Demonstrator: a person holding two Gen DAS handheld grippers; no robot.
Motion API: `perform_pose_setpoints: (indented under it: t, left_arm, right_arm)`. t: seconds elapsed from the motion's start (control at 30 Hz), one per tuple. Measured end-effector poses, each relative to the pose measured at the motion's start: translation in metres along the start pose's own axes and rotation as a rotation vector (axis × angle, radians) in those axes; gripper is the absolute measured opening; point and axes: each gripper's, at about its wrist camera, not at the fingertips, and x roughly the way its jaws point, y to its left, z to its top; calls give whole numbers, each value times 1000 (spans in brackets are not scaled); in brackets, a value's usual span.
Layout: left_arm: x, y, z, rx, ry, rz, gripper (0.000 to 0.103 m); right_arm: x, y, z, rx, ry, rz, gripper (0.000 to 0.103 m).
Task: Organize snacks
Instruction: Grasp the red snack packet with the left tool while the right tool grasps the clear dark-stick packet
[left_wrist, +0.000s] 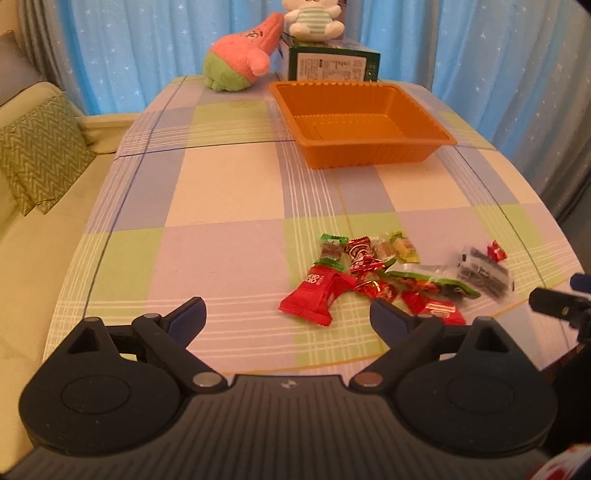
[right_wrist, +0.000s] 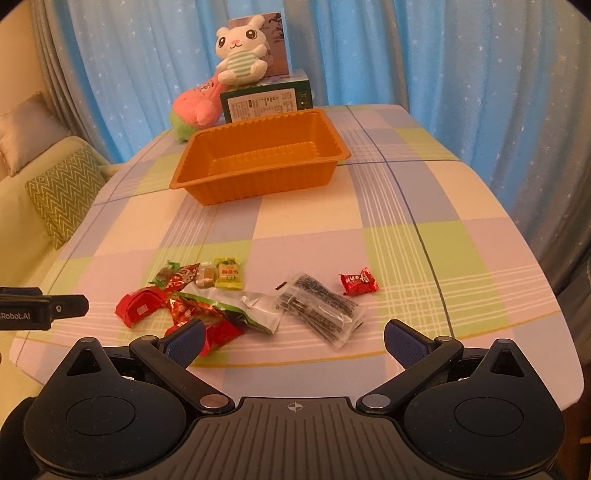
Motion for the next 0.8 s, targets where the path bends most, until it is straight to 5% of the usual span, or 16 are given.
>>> perform_pose_setpoints:
  t: [0.13,0.23,0.67,0.8]
  left_arm:
    - [25,-2,0,92,6,-54,88]
    - [43,-4,2,142,17,-102,82]
    - [88,-10,8,214,77,-169,33]
    - [89,-12,6,229,77,-159,27]
  right_arm:
    - [12,-5,3,2,1,6,102]
    - [23,-7,5,-2,9,14,83]
    - [55,-12,2,-45,35,8,83]
    - [61,-18,2,-66,44,4,83]
